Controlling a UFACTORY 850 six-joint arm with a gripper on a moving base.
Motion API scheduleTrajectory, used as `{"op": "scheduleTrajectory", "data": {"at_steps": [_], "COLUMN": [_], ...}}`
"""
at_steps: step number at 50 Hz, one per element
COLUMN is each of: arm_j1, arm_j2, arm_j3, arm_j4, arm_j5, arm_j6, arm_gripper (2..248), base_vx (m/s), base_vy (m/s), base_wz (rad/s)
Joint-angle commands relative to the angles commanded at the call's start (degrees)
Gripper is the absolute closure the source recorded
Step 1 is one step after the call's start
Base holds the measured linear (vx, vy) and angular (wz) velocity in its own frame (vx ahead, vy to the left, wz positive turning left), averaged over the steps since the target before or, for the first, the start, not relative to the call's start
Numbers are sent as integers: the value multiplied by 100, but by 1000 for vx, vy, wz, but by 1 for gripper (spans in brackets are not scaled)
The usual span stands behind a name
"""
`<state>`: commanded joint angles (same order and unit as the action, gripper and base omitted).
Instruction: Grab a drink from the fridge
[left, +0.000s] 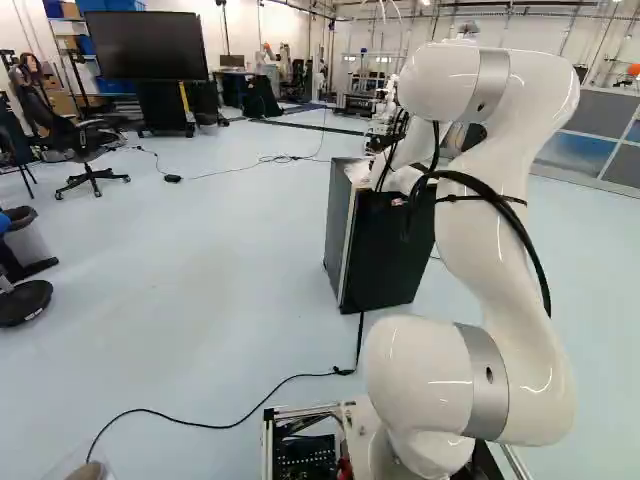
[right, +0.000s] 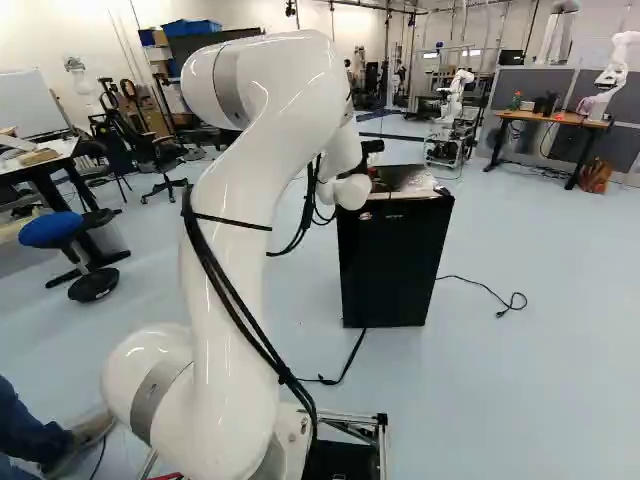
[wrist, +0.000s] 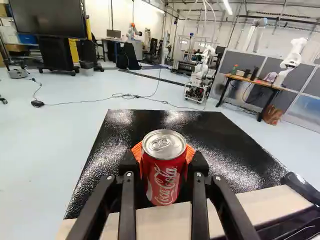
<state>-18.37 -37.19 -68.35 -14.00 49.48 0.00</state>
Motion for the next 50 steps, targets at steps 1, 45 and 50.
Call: {"op": "scheduleTrajectory", "data": {"at_steps": [1,45,50], "arm_j1": [0,1,1], "arm_j2": [10,437,454], "arm_j3": [1,-18,-21], "arm_j4": [0,0,0], "arm_j5": [0,0,0], "arm_j6": [0,0,0], "arm_gripper": [152,152,152], "base_vx": [0,0,0], "base_vy": [0,0,0], "base_wz": [0,0,0]}}
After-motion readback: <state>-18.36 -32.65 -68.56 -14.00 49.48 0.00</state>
